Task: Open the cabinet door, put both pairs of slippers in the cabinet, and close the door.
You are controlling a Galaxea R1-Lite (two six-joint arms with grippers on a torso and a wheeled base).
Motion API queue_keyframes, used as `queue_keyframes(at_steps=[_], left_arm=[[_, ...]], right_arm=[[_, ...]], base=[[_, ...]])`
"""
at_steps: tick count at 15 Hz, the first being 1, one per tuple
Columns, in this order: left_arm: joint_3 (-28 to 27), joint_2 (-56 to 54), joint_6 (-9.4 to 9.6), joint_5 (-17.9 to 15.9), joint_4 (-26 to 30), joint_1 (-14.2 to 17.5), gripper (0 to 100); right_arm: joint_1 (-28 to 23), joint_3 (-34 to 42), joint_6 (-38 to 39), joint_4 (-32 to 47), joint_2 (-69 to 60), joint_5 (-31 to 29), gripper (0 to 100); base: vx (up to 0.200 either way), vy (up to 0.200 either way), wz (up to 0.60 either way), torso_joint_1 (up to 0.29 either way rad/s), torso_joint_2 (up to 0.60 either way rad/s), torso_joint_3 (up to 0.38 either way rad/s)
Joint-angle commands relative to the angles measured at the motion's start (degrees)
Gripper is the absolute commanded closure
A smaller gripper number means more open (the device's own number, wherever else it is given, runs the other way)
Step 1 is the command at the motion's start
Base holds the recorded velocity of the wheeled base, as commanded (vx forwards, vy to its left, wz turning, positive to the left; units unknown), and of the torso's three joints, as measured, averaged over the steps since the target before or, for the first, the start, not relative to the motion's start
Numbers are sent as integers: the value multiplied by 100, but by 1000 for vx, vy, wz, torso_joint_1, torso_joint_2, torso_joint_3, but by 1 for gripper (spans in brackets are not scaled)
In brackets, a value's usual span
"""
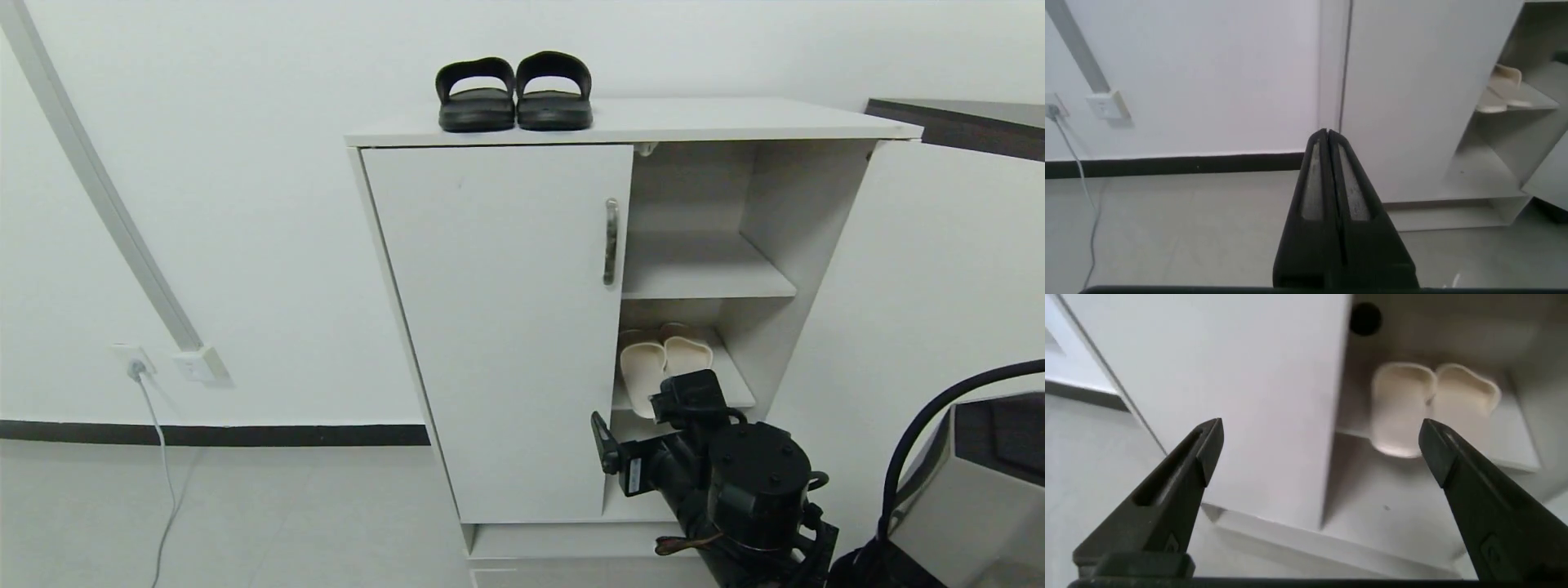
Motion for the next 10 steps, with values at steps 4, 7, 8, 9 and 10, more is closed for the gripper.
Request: queue_keyframes(at_steps=[4,7,8,9,10], left_arm=[[0,5,-1,1,-1,0,100],[0,5,-1,1,-1,0,100],[0,5,-1,1,-1,0,100],[0,5,-1,1,-1,0,100],[0,5,-1,1,-1,0,100]], right_arm=[[15,2,-3,-3,-25,0,0],[15,2,-3,-3,-25,-9,0],[15,2,-3,-3,-25,-9,0],[15,11,-3,-3,-25,-9,0],[6,11,-3,-3,-25,-9,0]], base=[[0,200,0,1,0,4],[0,200,0,4,4,2],[0,200,0,7,2,2],[0,0,0,0,0,0],[0,0,0,0,0,0]])
